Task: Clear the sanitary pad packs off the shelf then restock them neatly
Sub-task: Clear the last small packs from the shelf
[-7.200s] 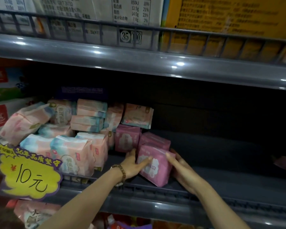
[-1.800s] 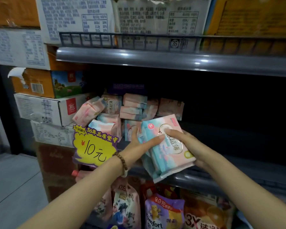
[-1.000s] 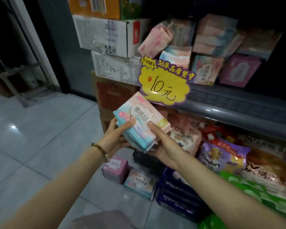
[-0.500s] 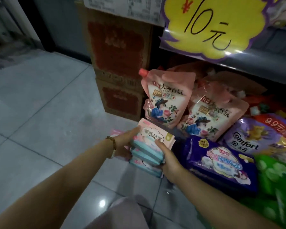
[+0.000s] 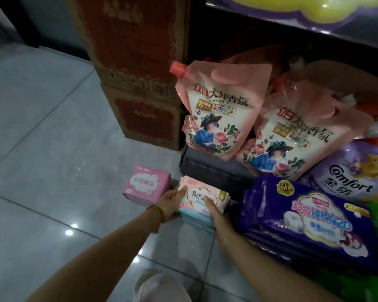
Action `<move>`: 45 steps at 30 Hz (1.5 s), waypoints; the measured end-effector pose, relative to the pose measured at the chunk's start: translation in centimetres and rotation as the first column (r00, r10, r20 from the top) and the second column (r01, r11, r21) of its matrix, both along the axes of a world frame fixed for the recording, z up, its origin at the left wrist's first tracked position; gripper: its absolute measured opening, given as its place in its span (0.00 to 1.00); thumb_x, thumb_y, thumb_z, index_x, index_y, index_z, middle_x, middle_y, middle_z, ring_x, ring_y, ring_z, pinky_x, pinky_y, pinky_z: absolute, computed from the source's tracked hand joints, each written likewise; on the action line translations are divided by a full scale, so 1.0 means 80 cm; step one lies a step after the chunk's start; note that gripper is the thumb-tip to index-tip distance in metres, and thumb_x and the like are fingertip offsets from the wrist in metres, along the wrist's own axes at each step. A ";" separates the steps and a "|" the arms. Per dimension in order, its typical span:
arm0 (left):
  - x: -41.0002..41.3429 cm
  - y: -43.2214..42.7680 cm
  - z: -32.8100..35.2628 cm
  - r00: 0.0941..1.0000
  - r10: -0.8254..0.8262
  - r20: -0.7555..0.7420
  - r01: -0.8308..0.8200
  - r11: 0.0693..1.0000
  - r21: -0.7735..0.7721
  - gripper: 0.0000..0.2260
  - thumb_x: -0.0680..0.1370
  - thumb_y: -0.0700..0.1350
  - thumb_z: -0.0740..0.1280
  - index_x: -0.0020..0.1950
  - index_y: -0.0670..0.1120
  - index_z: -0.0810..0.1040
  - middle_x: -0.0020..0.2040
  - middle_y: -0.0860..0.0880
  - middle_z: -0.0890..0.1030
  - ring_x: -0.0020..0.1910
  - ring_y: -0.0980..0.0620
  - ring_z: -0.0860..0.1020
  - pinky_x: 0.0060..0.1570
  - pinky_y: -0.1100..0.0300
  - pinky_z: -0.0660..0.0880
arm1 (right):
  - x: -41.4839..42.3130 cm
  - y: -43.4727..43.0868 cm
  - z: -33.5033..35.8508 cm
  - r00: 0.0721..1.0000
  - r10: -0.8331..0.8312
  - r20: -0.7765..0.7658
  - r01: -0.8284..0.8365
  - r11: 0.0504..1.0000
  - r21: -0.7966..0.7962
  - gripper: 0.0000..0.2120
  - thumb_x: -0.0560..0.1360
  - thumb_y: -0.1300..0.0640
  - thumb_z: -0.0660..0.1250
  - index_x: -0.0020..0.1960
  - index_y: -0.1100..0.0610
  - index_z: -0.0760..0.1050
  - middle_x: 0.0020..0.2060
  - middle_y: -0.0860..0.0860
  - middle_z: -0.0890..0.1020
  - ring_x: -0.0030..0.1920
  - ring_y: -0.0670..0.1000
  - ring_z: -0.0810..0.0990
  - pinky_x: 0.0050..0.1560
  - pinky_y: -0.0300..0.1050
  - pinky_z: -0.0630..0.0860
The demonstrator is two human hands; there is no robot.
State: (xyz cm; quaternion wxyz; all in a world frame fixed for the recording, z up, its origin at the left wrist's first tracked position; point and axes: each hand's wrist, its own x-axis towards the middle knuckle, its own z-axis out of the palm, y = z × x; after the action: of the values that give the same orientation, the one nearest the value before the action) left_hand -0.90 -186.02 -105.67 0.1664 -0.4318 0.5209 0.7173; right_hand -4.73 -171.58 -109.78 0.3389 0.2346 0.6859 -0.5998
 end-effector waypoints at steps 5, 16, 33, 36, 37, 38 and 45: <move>-0.007 -0.004 0.004 0.996 -0.059 0.066 0.063 0.996 -0.059 0.18 0.79 0.59 0.59 0.52 0.45 0.76 0.55 0.43 0.81 0.55 0.44 0.79 0.56 0.50 0.77 | -0.005 -0.011 0.016 1.000 0.028 -0.003 -0.027 0.994 0.103 0.34 0.65 0.40 0.76 0.65 0.56 0.75 0.60 0.55 0.80 0.58 0.57 0.79 0.62 0.55 0.74; 0.008 0.002 0.068 0.960 -0.262 0.103 0.281 0.887 -0.366 0.23 0.82 0.54 0.53 0.70 0.40 0.67 0.65 0.41 0.74 0.55 0.46 0.73 0.57 0.56 0.71 | 0.001 0.003 0.085 0.926 0.294 -0.236 -0.232 0.938 0.256 0.38 0.78 0.57 0.65 0.78 0.58 0.45 0.76 0.56 0.56 0.74 0.55 0.60 0.63 0.37 0.63; -0.008 0.025 0.428 0.796 -0.585 -0.156 -0.040 0.206 -0.978 0.31 0.76 0.54 0.66 0.75 0.46 0.59 0.68 0.50 0.71 0.63 0.51 0.73 0.62 0.58 0.70 | -0.086 0.115 0.501 -0.053 0.733 -0.678 -0.455 0.587 0.670 0.27 0.76 0.49 0.67 0.72 0.52 0.64 0.71 0.46 0.64 0.71 0.44 0.63 0.69 0.35 0.60; -0.037 0.038 0.485 0.749 -0.611 -0.258 -0.171 0.198 -0.965 0.33 0.75 0.56 0.66 0.76 0.47 0.57 0.68 0.48 0.69 0.66 0.49 0.69 0.66 0.54 0.67 | -0.111 0.134 0.556 -0.096 0.679 -0.728 -0.369 0.655 0.660 0.24 0.75 0.52 0.70 0.68 0.53 0.68 0.65 0.44 0.67 0.66 0.41 0.66 0.62 0.25 0.58; -0.047 0.042 0.501 0.740 -0.609 -0.284 -0.200 0.203 -0.958 0.34 0.75 0.56 0.66 0.76 0.46 0.56 0.70 0.47 0.67 0.68 0.48 0.67 0.68 0.55 0.65 | -0.118 0.137 0.571 -0.097 0.667 -0.739 -0.353 0.671 0.652 0.24 0.74 0.53 0.70 0.68 0.53 0.68 0.64 0.44 0.68 0.66 0.41 0.67 0.61 0.26 0.58; -0.056 0.046 0.515 0.732 -0.612 -0.301 -0.226 0.199 -0.954 0.35 0.75 0.56 0.65 0.76 0.45 0.54 0.73 0.46 0.63 0.71 0.49 0.64 0.69 0.57 0.61 | -0.127 0.138 0.582 -0.098 0.646 -0.757 -0.337 0.694 0.636 0.24 0.74 0.53 0.71 0.67 0.54 0.69 0.62 0.44 0.69 0.65 0.43 0.68 0.61 0.28 0.60; -0.124 0.040 0.573 0.761 -0.541 -0.357 -0.301 0.192 -0.934 0.42 0.73 0.65 0.62 0.78 0.45 0.49 0.78 0.46 0.52 0.76 0.49 0.51 0.74 0.52 0.53 | -0.183 0.113 0.626 0.145 0.491 -0.859 -0.337 0.841 0.423 0.29 0.71 0.50 0.73 0.68 0.55 0.67 0.61 0.49 0.70 0.64 0.47 0.69 0.62 0.36 0.64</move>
State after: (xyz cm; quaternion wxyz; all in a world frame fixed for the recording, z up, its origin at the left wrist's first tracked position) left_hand -10.82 -182.85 -59.86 -0.2685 -0.1204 0.9070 0.3012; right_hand -19.35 -162.58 -59.67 -0.0019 -0.3454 0.8214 -0.4539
